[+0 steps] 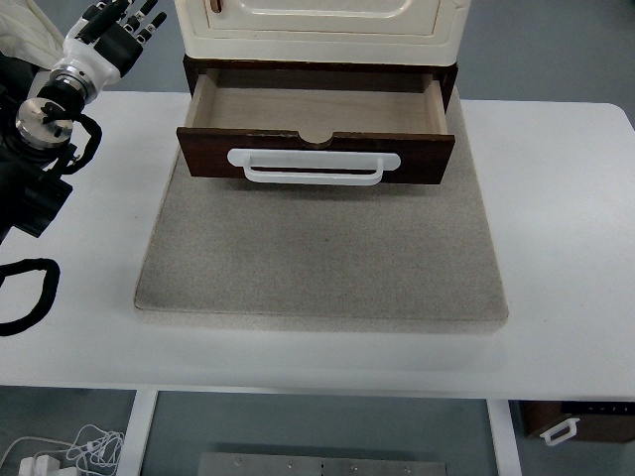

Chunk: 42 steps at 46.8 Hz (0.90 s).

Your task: Close drawer under combined cabinet

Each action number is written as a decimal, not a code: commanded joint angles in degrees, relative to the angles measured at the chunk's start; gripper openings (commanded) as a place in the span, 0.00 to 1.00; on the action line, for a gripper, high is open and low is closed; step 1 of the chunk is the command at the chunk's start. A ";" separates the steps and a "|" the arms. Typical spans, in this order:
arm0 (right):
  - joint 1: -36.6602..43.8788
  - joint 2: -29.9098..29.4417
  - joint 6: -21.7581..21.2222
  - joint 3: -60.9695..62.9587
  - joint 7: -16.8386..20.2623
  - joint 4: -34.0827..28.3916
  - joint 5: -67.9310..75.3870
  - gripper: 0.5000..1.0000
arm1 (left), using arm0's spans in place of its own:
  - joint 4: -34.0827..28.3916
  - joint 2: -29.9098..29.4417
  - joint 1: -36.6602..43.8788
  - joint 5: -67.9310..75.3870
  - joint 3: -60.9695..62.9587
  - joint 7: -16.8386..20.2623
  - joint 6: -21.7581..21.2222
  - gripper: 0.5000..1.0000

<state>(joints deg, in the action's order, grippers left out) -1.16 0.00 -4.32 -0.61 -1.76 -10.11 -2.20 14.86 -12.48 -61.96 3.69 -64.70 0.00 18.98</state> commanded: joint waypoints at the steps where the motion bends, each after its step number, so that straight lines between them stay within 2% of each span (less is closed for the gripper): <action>1: 0.02 0.00 0.01 0.00 0.00 0.00 0.00 0.90 | 0.00 0.00 0.17 0.17 0.10 0.00 0.00 1.00; 42: 0.02 0.00 0.01 0.00 0.00 0.00 0.00 0.90 | 1.05 -0.44 -0.35 0.00 0.19 -0.26 1.06 1.00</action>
<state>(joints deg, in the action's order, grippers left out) -1.15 0.00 -4.32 -0.61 -1.76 -10.10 -2.19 15.46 -12.83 -62.13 3.73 -64.37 -0.35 20.02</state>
